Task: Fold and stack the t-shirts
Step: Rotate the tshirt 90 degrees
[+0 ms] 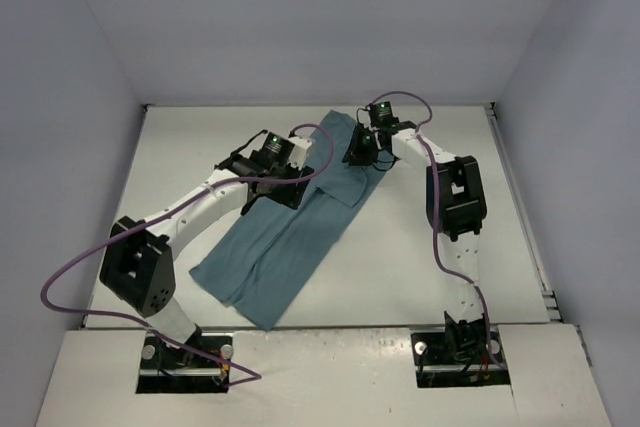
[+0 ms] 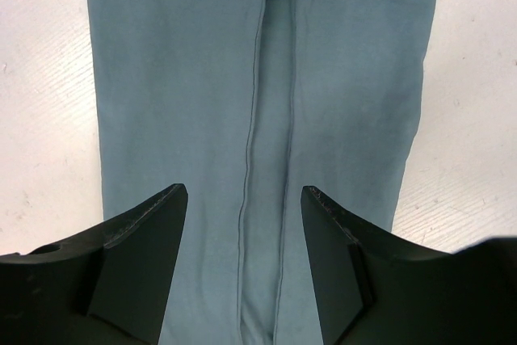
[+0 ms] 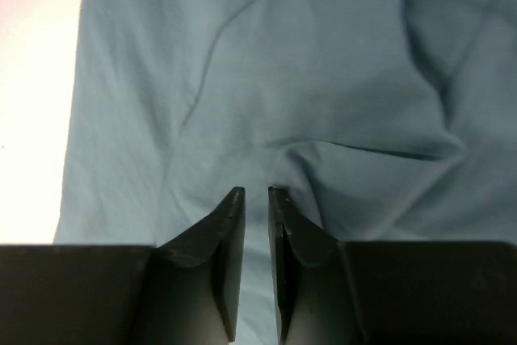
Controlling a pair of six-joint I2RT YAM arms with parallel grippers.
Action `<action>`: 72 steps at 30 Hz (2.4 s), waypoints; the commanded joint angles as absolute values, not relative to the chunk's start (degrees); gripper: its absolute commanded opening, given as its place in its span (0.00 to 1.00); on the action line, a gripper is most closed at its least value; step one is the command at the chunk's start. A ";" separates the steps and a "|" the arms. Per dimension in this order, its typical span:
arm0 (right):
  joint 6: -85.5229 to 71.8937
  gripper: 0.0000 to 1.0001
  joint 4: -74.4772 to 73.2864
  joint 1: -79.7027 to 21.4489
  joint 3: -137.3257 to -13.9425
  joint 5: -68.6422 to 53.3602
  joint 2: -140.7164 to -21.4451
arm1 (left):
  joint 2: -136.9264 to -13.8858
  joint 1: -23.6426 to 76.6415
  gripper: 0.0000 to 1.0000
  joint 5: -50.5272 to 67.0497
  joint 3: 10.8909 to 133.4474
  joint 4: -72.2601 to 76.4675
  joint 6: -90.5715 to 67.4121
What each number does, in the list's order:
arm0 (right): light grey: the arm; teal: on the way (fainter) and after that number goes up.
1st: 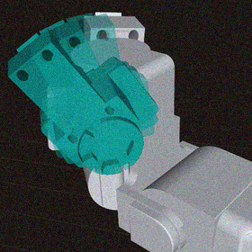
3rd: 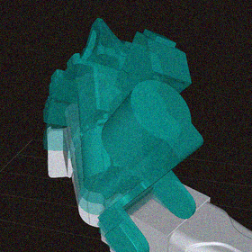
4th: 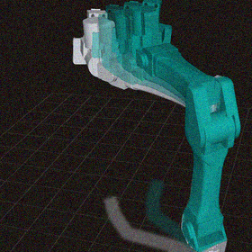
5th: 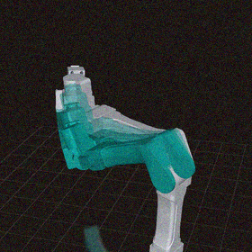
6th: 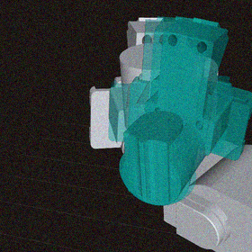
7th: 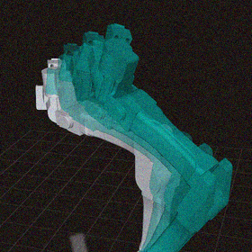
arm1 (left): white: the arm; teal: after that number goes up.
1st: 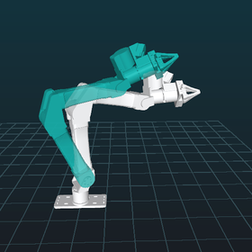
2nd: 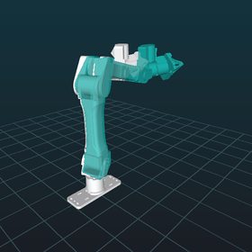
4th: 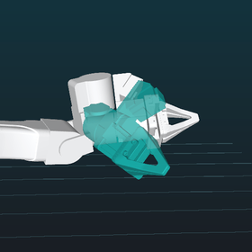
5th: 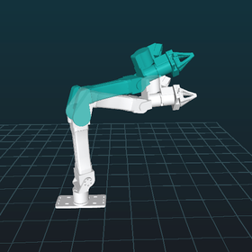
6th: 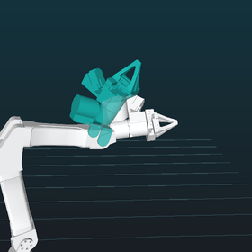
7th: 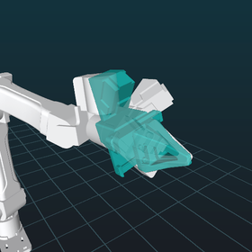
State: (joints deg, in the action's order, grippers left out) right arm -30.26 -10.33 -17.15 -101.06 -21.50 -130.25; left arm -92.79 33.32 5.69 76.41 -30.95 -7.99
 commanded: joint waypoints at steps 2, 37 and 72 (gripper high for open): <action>-29.45 0.37 -9.05 -18.02 -104.76 -20.91 -128.50 | -88.51 32.87 0.56 5.27 76.55 -29.71 -8.96; -20.02 0.33 -4.85 -15.47 -77.40 -13.24 -108.43 | -86.06 32.78 0.56 8.17 74.72 -29.79 -9.07; -25.18 0.05 -7.58 -18.28 -78.86 -7.96 -110.07 | -85.87 32.08 0.56 6.81 74.84 -31.99 -9.03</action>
State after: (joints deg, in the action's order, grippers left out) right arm -24.62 -6.06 -19.15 -79.24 -11.23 -114.95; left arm -87.61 32.56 7.40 73.28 -32.37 -9.19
